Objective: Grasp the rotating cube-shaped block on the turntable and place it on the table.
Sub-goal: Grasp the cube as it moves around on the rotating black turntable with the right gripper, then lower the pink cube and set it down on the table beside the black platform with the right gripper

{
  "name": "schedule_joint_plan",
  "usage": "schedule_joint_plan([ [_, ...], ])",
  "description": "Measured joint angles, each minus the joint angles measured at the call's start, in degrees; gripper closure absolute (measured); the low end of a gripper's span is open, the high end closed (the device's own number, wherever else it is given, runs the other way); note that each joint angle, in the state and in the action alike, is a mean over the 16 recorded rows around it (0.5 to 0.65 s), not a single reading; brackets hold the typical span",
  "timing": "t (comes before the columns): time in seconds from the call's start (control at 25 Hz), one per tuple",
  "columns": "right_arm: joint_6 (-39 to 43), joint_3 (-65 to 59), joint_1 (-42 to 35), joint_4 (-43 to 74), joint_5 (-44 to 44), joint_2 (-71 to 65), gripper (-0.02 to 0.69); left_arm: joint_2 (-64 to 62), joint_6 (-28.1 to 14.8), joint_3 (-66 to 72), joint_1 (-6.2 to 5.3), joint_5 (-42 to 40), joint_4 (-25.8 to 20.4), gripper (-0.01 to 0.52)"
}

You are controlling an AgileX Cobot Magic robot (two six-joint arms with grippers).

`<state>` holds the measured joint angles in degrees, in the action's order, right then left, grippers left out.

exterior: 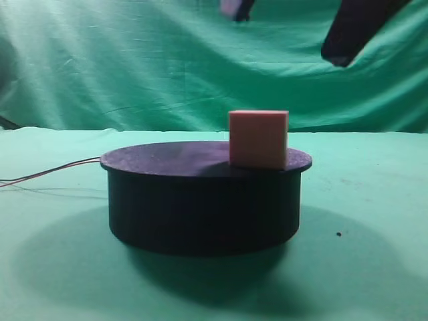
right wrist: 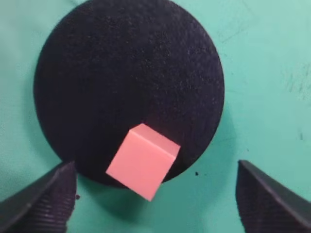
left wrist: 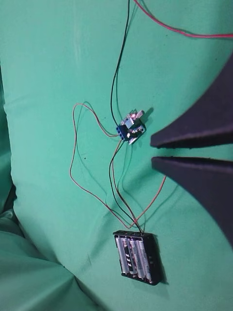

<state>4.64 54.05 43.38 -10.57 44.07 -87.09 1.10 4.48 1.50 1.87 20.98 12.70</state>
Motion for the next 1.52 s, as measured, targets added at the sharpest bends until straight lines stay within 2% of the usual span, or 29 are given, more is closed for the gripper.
schedule_joint_plan([
  [0.4, 5.3, 3.1, -1.8, 8.2, 3.2, -0.9, 0.391, 0.0, 0.0, 0.0, 0.0, 0.0, 0.0, 0.514],
  [0.52, 7.2, 2.3, -2.9, 10.8, 4.0, 0.3, 0.43, 0.0, 0.0, 0.0, 0.0, 0.0, 0.0, 0.514],
  [0.84, 10.4, -3.3, -5.6, 13.8, 1.4, 1.4, 0.415, 0.0, 0.0, 0.0, 0.0, 0.0, 0.0, 0.514],
  [1.12, 12.0, -7.4, -6.0, 13.4, -2.8, 0.0, 0.289, 0.0, 0.0, 0.0, 0.0, 0.0, 0.0, 0.514],
  [1.24, 13.0, -7.5, -6.0, 13.3, -2.3, 1.4, 0.261, 0.0, 0.0, 0.0, 0.0, 0.0, 0.0, 0.514],
  [1.36, 14.1, -7.5, -6.0, 13.4, -0.3, 4.9, 0.278, 0.0, 0.0, 0.0, 0.0, 0.0, 0.0, 0.514],
  [1.52, 15.1, -7.7, -6.0, 13.4, 3.3, 11.9, 0.364, 0.0, 0.0, 0.0, 0.0, 0.0, 0.0, 0.514],
])
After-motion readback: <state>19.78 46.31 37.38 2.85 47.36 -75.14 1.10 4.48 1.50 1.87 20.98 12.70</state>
